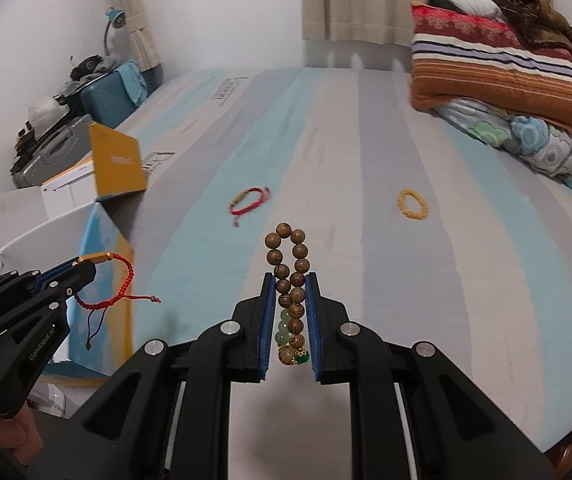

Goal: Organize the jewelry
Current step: 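Lift both bracelets and carry them over the cardboard box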

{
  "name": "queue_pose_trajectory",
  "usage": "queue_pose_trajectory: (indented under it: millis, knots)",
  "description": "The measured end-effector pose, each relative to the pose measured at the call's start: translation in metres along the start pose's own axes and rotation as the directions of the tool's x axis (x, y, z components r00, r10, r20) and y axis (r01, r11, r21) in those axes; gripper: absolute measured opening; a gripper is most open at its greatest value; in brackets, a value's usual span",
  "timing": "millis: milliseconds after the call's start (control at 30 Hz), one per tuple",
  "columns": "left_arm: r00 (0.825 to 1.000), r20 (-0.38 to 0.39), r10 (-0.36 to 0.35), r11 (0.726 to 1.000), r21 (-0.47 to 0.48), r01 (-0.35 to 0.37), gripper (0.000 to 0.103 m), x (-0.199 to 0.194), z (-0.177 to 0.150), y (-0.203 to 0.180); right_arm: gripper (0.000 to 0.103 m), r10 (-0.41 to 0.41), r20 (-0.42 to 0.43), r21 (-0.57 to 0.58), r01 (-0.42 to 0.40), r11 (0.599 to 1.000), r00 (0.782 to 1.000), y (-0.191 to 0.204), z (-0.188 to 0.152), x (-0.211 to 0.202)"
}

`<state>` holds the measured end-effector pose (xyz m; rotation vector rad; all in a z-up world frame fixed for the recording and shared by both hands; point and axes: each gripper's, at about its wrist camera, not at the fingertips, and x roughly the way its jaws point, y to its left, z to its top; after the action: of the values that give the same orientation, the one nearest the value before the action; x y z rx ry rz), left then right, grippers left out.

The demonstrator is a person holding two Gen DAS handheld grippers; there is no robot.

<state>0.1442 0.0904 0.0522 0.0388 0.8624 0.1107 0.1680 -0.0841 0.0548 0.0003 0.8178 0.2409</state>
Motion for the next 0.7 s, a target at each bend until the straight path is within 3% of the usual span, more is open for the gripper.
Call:
queue_pose_trajectory:
  millis: [367,700]
  knots:
    - [0.997,0.062,0.05,0.992,-0.121,-0.042,0.007,-0.035,0.001,0.07,0.014,0.069,0.033,-0.073,-0.067,0.995,0.997,0.071,0.015,-0.004]
    - [0.989,0.05,0.142,0.969,-0.211,-0.129,0.008,-0.057,-0.029,0.154,0.014,0.153,0.043,-0.176,-0.144,0.974,0.987,0.158,0.014,-0.011]
